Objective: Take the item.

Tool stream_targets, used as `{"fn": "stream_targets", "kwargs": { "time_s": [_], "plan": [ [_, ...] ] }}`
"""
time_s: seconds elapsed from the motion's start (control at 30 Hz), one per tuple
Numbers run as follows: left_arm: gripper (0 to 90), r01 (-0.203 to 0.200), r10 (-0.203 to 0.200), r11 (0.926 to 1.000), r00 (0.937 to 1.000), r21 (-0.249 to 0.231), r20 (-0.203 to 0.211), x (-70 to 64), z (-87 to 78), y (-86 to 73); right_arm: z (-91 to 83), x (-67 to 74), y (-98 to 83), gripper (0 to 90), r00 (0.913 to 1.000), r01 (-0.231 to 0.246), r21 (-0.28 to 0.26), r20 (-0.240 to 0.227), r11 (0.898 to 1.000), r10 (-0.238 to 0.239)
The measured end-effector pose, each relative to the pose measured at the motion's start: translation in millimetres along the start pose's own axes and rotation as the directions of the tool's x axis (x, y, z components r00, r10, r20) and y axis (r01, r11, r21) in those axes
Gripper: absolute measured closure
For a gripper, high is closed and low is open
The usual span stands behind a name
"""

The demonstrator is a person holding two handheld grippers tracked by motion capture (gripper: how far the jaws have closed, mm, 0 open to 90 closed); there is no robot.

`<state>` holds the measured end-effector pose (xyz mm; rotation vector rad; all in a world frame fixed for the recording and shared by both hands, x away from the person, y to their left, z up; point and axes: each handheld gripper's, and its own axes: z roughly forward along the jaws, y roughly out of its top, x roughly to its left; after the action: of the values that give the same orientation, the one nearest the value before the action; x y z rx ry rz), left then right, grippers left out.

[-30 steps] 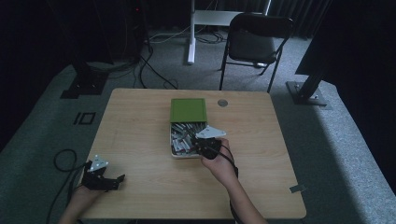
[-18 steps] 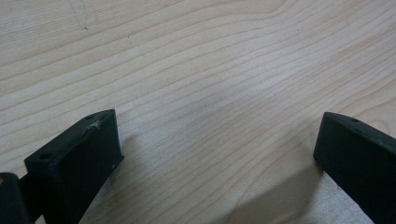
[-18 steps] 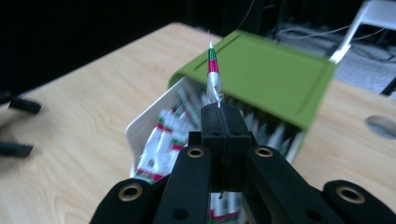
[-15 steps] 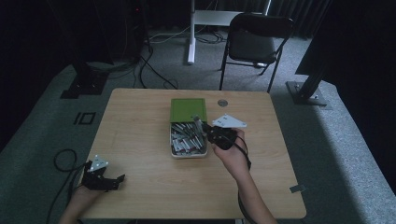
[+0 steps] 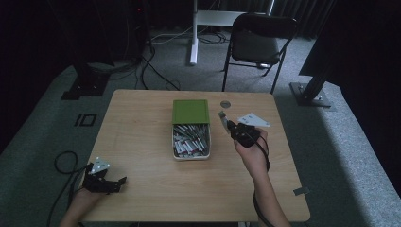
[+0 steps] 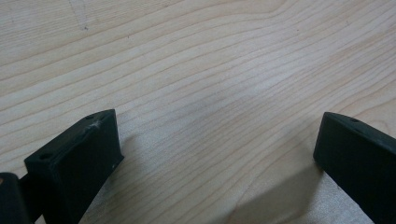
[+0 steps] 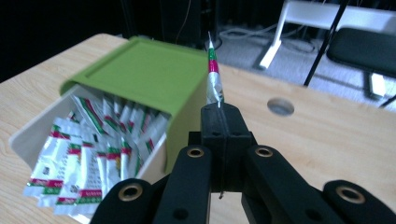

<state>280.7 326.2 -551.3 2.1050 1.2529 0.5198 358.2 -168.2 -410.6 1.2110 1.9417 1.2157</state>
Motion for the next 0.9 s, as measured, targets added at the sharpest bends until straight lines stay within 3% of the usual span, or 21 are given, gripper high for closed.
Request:
{"fn": "stream_targets", "kwargs": {
  "time_s": [0.27, 0.5, 0.7, 0.9],
  "plan": [
    [1.4, 0.002, -0.002, 1.0, 1.0, 0.0, 0.0, -0.1, 0.0, 0.0, 27.9, -8.3, -34.4, 90.0, 0.998, -0.063, 0.066, -0.001, 0.996, 0.063],
    [1.4, 0.002, -0.002, 1.0, 1.0, 0.0, 0.0, -0.1, 0.0, 0.0, 51.7, -10.6, -60.3, 90.0, 0.9906, -0.134, 0.108, -0.013, 0.985, 0.137],
    [1.4, 0.002, -0.002, 1.0, 1.0, 0.0, 0.001, -0.1, 0.0, 0.0, 60.8, -20.4, -75.5, 90.0, 0.9846, -0.174, 0.149, 0.009, 0.973, 0.174],
    [1.4, 0.002, -0.002, 1.0, 1.0, 0.0, 0.0, -0.1, 0.0, 0.0, 61.4, -31.4, -81.9, 90.0, 0.9791, -0.204, 0.156, 0.036, 0.967, 0.2]
  ]
}}
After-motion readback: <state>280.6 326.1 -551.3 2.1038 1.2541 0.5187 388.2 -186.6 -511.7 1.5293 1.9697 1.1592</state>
